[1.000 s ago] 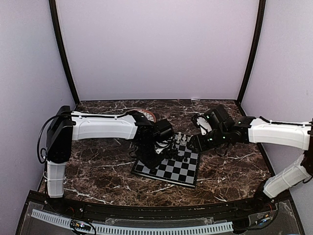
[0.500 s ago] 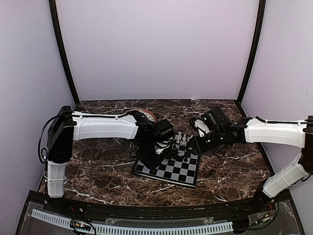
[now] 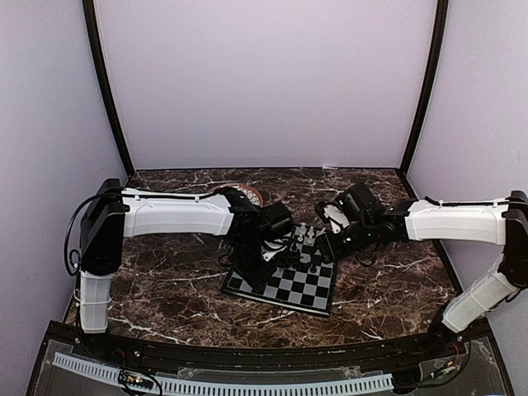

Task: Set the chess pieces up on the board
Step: Place the bishop on f8, then pick up the rook from the chessboard.

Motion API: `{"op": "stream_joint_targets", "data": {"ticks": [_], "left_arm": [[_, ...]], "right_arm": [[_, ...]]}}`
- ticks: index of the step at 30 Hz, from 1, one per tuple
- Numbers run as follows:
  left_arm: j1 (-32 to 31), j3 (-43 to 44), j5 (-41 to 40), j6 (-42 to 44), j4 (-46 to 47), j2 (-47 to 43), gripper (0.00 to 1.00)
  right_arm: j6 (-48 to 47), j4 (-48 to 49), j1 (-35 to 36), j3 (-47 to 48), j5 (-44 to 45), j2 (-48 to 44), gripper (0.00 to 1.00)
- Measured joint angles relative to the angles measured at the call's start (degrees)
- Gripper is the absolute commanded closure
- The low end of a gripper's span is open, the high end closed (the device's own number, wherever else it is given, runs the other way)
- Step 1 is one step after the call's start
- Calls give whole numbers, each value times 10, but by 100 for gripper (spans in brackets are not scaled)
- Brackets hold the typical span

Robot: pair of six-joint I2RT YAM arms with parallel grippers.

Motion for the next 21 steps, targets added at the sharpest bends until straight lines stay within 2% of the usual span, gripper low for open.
{"op": "stream_joint_targets", "data": {"ticks": [7, 12, 18, 21], "left_arm": [[-1, 2, -20, 0, 0, -3, 54], [3, 4, -69, 2, 7, -48, 51], [47, 4, -66, -17, 61, -139, 51], [75, 4, -49, -32, 92, -155, 52]], "right_arm": [[-9, -1, 0, 15, -1, 3, 41], [-17, -11, 0, 37, 3, 11, 43], [-32, -49, 0, 81, 6, 63, 51], [-42, -75, 0, 97, 8, 97, 52]]}}
